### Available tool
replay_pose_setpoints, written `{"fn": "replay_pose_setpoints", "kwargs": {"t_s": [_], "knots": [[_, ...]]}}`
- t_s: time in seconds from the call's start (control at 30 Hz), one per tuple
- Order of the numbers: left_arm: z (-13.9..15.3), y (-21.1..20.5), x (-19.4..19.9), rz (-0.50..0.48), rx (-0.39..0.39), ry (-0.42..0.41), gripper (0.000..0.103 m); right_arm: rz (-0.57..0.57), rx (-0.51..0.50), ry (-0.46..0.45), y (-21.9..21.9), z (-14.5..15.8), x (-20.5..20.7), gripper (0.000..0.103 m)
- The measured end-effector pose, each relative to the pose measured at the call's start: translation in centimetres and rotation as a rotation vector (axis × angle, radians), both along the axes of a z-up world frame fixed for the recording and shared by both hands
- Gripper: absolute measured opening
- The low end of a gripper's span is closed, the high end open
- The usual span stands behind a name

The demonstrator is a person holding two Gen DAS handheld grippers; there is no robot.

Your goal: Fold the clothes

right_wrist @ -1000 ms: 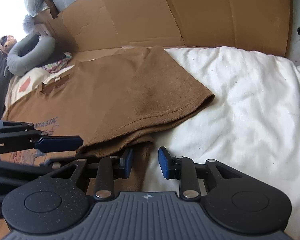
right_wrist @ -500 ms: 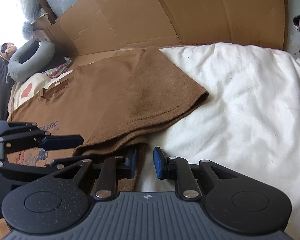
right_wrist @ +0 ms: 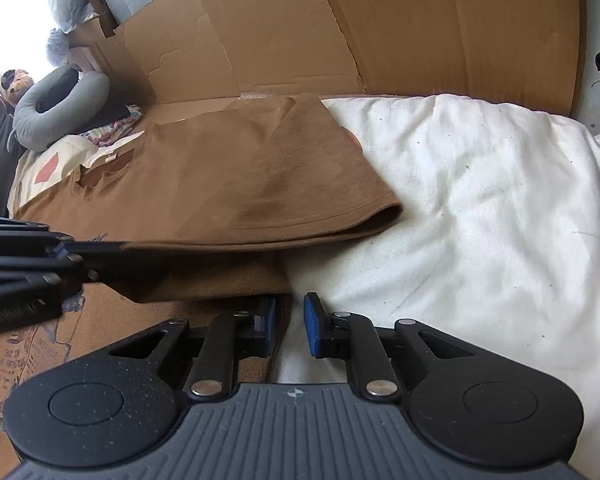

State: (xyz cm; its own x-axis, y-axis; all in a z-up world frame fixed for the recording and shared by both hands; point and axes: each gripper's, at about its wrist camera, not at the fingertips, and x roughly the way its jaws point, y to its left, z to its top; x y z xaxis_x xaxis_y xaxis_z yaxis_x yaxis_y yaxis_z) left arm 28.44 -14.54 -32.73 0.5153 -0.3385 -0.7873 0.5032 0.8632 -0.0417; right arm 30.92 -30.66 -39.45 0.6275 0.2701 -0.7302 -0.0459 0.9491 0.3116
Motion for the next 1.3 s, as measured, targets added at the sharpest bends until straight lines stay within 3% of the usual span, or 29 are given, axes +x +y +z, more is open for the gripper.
{"fn": "replay_pose_setpoints", "kwargs": {"t_s": [0.37,0.5,0.63,0.9,0.97,1.3], "knots": [[-1.4,4.6,0.1,0.357,-0.283,0.181,0.005,-0.034,0.032,0.006,-0.4,-0.1,0.0,0.017],[-2.8,5.5,-0.4,0.446,-0.343,0.241,0.005,-0.056,0.052,0.012,-0.6,-0.2,-0.1,0.016],[-3.6,5.7,-1.0,0.484,-0.332,0.282,0.004,-0.057,0.057,0.013,-0.7,-0.3,-0.1,0.016],[-0.8,5.0,-1.7,0.398,-0.249,0.21,0.006,-0.078,0.077,0.026,-0.8,-0.1,-0.2,0.016],[0.3,4.8,-1.5,0.38,-0.235,0.178,0.012,-0.089,0.088,0.038,-0.9,0.1,-0.3,0.017],[2.9,-0.2,2.8,0.184,-0.233,0.121,0.025,-0.155,0.125,0.036,-2.6,1.1,-2.6,0.02]]}}
